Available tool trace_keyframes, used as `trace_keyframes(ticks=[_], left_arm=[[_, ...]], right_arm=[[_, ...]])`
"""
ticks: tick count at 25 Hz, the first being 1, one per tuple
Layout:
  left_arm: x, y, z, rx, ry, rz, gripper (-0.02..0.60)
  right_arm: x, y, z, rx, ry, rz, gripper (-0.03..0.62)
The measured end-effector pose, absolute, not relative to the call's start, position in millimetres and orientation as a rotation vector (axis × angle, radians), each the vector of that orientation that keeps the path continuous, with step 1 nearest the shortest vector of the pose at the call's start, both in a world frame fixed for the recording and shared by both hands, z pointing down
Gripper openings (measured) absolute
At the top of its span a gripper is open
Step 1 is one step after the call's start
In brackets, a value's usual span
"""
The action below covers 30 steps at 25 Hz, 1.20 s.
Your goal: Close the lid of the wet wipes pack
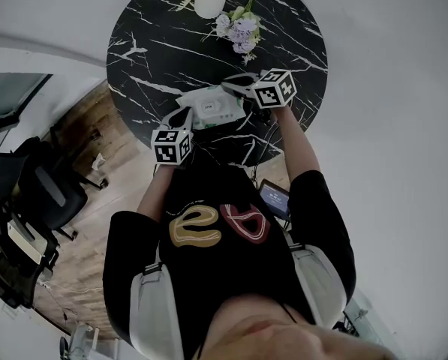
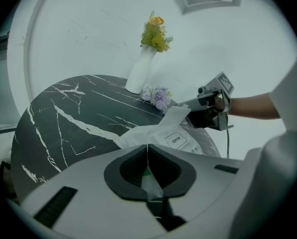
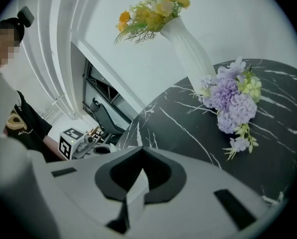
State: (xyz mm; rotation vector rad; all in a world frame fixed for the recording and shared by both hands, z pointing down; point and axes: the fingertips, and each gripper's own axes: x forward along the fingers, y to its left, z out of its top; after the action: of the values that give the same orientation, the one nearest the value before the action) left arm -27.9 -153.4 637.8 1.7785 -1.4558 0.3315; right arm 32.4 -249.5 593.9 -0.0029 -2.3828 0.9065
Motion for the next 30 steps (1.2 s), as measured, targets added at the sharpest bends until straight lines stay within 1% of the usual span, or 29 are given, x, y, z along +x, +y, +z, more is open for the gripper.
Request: trace_keyframes(ticks=[30], left_arm=[[-27.5,-152.8,637.7,1.794,-1.439,0.351,0.021]], right_arm=[[37.7,-220.8,588.1,0.087,-2.42,0.925,0.011]])
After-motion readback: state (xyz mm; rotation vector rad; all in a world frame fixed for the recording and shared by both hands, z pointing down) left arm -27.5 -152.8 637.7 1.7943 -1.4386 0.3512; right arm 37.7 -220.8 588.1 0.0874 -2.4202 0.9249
